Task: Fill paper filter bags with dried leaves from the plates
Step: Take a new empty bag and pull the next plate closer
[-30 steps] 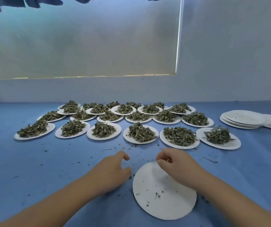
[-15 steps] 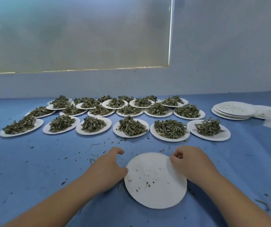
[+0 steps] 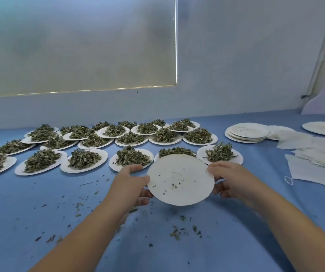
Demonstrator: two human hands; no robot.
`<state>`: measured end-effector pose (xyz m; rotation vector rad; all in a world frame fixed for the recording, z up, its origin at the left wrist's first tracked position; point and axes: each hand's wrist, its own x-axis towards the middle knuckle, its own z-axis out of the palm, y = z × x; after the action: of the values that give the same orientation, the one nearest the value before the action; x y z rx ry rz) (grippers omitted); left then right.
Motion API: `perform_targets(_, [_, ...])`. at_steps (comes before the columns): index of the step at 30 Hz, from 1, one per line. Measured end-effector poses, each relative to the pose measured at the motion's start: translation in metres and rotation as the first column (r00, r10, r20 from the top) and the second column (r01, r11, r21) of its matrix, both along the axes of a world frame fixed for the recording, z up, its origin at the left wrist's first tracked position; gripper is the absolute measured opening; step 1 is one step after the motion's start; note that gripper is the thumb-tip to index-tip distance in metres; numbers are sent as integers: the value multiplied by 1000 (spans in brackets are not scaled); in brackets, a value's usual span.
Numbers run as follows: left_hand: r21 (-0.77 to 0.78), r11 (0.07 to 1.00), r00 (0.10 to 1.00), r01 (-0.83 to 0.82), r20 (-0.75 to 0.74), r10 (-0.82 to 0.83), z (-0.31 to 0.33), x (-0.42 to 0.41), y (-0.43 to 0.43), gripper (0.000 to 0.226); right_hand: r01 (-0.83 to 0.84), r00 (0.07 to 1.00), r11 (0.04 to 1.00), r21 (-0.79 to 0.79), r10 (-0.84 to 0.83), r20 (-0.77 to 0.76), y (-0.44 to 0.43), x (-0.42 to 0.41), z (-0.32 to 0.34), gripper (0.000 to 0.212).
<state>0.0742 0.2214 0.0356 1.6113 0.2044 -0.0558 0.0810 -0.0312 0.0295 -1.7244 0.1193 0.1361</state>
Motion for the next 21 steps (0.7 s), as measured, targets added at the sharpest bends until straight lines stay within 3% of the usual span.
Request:
perform_targets(11, [-214, 972, 994, 99, 56, -89, 6, 41, -120, 26, 172, 985, 940, 293, -156, -77, -99, 0, 8, 8])
perform_targets(12, [-179, 980, 993, 91, 92, -75, 2, 45, -128, 25, 200, 979, 926, 321, -181, -88, -108, 3, 8, 8])
perform_targets(14, [55, 997, 971, 48, 232, -60, -13, 50, -135, 25, 283, 959, 891, 356, -268, -91, -127, 10, 5, 8])
perform_targets(17, [427, 904, 931, 7, 327, -162, -32, 55, -133, 27, 420, 897, 797, 434, -436, -66, -151, 26, 3, 12])
perform_targets(21, [467, 884, 935, 8, 311, -173, -34, 59, -126, 22, 533, 806, 669, 518, -587, -71, -173, 59, 1, 8])
